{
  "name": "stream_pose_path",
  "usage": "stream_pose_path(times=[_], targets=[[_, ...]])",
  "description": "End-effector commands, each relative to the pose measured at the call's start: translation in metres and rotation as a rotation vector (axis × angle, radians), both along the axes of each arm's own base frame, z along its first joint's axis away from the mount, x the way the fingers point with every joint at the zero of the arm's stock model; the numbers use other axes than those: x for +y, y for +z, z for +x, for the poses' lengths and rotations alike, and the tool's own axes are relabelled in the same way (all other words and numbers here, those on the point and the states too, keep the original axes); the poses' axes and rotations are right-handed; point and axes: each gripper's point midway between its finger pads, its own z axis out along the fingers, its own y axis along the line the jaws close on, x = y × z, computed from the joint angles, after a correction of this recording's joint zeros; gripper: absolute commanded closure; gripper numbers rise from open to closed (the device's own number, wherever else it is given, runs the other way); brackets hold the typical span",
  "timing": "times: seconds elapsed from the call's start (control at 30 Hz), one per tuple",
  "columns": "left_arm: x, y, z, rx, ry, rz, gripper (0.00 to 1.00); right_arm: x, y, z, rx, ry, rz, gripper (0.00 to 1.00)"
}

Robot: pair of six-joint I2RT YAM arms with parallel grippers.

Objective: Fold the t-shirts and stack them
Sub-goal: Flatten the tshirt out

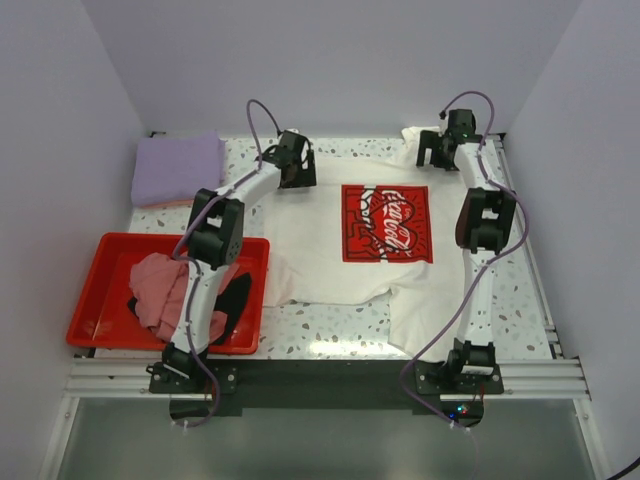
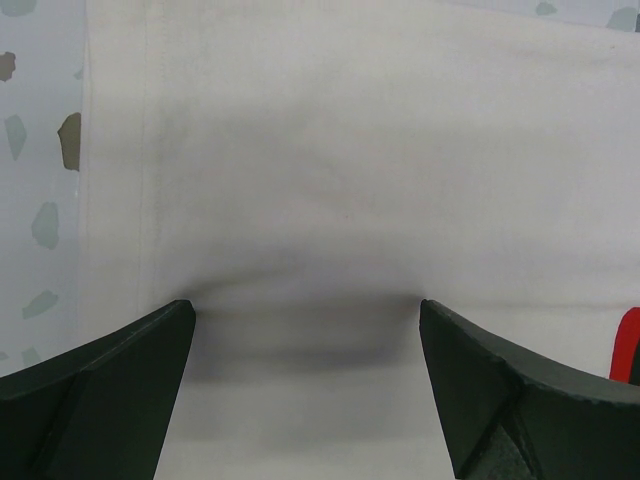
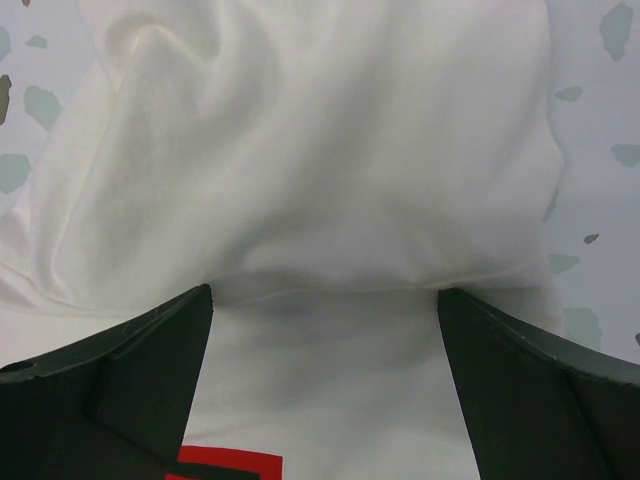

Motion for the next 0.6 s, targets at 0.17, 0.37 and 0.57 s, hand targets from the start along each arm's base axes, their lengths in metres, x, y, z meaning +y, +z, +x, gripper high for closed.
stream_pose_path(times=[0.17,0.37,0.57], targets=[[-0.001,0.052,0.018,-0.066,-0.026,-0.043,0.00,-0.007,0.049,0.013,-0.091,0.020,-0.008,0.01],[-0.023,0.140,-0.006,-0.192,-0.072,-0.086,0.00,0.014,0.149,-0.012,-0.210,0.065,0.013,0.01],[-0.026,0.160,-0.081,-0.192,-0.056,-0.079,0.00,0.063,0.192,-0.094,-0.203,0.082,0.010,0.01]])
